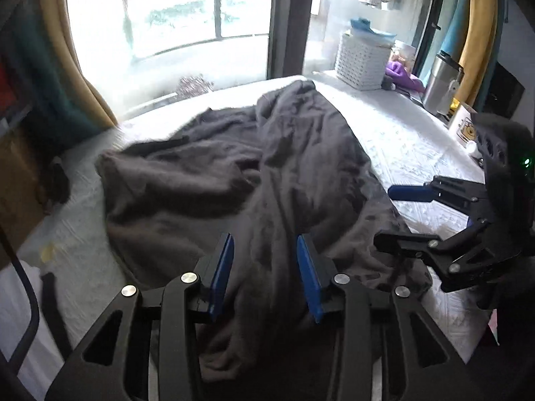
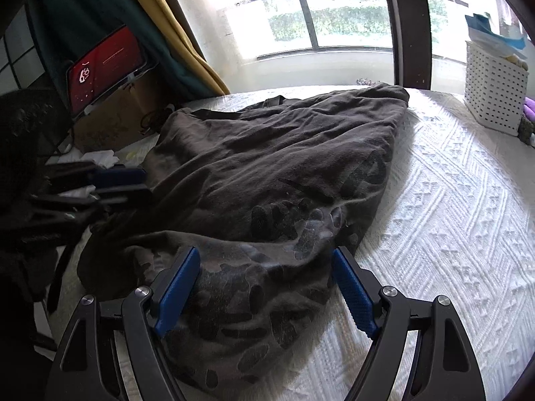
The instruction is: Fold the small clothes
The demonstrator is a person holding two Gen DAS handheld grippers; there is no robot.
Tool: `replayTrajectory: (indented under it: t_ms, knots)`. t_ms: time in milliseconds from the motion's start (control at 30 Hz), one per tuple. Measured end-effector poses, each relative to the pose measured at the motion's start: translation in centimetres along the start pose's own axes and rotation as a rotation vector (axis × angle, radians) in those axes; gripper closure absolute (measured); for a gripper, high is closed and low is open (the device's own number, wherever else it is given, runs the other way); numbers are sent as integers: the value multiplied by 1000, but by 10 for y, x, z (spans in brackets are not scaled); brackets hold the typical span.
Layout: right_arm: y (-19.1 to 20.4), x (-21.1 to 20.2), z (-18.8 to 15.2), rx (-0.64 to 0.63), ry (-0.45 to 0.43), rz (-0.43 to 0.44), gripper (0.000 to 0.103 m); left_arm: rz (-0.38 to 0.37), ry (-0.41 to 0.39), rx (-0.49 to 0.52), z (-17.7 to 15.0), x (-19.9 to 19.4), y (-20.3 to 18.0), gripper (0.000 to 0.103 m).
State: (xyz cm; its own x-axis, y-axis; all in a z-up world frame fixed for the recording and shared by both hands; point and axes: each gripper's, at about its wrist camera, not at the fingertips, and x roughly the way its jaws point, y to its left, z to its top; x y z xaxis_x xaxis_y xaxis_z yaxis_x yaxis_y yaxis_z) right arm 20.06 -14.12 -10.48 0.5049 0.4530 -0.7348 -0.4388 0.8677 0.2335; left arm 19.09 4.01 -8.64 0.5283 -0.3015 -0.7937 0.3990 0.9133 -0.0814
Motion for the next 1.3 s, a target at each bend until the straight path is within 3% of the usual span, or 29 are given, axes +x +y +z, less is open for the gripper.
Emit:
replayTrajectory:
  t_ms: [33,67,133,300,433,533,600,667,733,800,933,1300]
  knots:
    - [0,-2,-1,0,0,-1,21,-1,6,5,-2,2,1,83]
    - [-1,-4,-3,1,1,-3,21,8,13,9,-4,2,1,92]
    - [-3,-7,-6,3,4,-8,21,19,-12,-3,-10,-9,2,102]
    - [-11,-15,-12,24,-12,-18,21,41,-107,-111,-29,-53,9,102]
    - [-15,-12,-12,29,1,-20,21,58,-71,-152,-44,-56,14,102]
    - [-16,-11,-11,22,1,-13,21,29,-12,-228,-52,-51,25,101]
    - [-18,-11,-9,16,-1,-10,21,19,-15,-253,-48,-57,29,100]
    - [-20,-10,-5,9,-4,-13,21,68,-50,-232,-37,-67,29,97]
    - [-24,-10,2,4,-13,-15,21,82,-91,-210,-23,-73,30,65]
    - [-29,-11,10,2,-24,-19,21,94,-121,-184,-5,-71,31,56]
    - [-40,-12,28,9,-55,-29,21,106,-120,-99,31,-46,29,56]
    - [-87,1,53,99,-108,-48,21,50,9,93,98,71,12,56]
